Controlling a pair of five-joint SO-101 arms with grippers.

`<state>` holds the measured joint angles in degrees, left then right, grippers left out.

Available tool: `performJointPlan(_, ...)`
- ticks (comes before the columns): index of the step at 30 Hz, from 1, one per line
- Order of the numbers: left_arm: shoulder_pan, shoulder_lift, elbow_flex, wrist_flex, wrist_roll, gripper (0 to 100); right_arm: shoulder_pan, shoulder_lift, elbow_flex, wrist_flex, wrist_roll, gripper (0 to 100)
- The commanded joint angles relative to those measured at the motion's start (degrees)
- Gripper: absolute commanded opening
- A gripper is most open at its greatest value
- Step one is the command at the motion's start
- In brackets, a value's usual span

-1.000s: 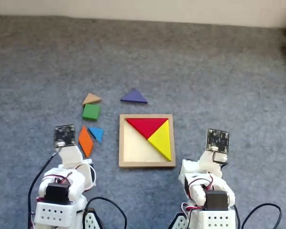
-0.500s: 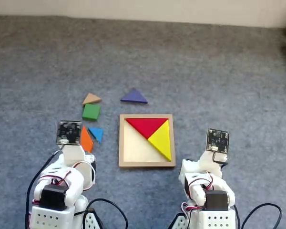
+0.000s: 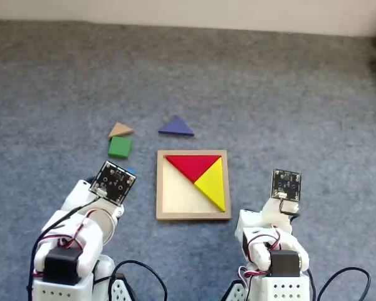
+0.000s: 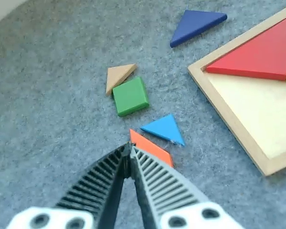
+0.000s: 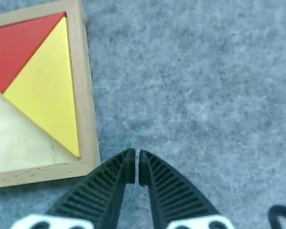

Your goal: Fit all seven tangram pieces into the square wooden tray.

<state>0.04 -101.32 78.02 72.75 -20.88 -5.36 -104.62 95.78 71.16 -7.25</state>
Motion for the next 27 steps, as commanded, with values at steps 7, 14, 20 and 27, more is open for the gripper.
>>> performJointPlan(7, -1.0, 26.7, -16.6, 0.4, 1.8, 12, 3.3, -1.3, 7.8, 0.5, 0.4, 3.3)
performJointPlan(14, -1.0, 49.9, -29.8, 0.3, 6.5, 21, 3.3, -1.3, 7.8, 0.5, 0.4, 3.3)
performJointPlan(20, -1.1, 65.8, -37.1, -4.7, 6.6, 21, 3.3, -1.3, 7.8, 0.5, 0.4, 3.3)
performJointPlan(27, -3.0, 80.0, -44.2, -10.5, 6.6, 21, 3.3, -1.3, 7.8, 0.5, 0.4, 3.3)
